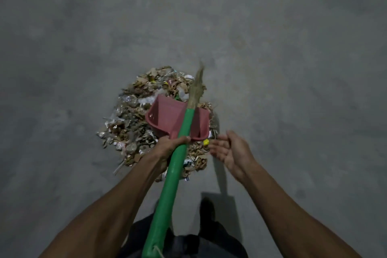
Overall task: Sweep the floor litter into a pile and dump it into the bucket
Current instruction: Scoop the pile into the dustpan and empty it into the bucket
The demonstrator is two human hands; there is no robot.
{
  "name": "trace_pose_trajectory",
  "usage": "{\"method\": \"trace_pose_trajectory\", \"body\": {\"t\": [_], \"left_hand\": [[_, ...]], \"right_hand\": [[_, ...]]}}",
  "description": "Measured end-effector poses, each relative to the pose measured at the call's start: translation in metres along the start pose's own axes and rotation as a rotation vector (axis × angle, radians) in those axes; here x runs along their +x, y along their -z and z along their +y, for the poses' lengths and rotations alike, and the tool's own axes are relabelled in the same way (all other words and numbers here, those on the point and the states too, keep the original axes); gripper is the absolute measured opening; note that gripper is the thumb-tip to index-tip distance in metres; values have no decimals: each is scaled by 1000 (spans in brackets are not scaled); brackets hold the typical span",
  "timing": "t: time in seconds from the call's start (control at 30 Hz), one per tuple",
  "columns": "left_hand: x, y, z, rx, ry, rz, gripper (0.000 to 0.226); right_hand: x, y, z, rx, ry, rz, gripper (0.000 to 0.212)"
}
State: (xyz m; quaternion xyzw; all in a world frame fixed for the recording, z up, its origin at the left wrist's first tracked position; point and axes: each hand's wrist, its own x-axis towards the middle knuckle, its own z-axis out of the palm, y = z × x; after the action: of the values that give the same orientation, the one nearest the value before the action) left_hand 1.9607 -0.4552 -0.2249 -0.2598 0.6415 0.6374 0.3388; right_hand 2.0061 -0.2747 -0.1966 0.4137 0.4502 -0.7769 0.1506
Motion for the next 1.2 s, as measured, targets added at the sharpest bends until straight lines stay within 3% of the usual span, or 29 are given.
{"method": "trace_pose_trajectory", "body": {"t": [0.1,0.27,0.43,0.5,0.63,0.8,0.9,1.1,1.2], "left_hand": [[-28,2,-1,15,16,-8,26],[-69,14,-11,22,-1,2,62],[-103,28,-20,25,-62,-18,44],[-112,37,-27,38,-94,-28,51],[-125,63,-45,92,-144,-1,72],[-137,88,-54,83,-224,7,74],[-135,106,-56,129,-239,47,48],[-114,148,-63,124,-243,265,20],[-104,165,-65,102,-205,355,26]], "right_hand": [[34,-7,-24,159,-110,-56,45],[54,-40,-25,136,-266,-92,64],[52,-76,-8,82,-335,-103,51],[48,-90,-2,63,-324,-116,35],[40,-114,18,29,-360,-101,39],[29,-141,31,-34,-302,-124,36],[26,-157,31,-43,-230,-138,37],[20,-183,23,-107,-2,-165,40],[14,-194,19,-263,145,-178,33]]}}
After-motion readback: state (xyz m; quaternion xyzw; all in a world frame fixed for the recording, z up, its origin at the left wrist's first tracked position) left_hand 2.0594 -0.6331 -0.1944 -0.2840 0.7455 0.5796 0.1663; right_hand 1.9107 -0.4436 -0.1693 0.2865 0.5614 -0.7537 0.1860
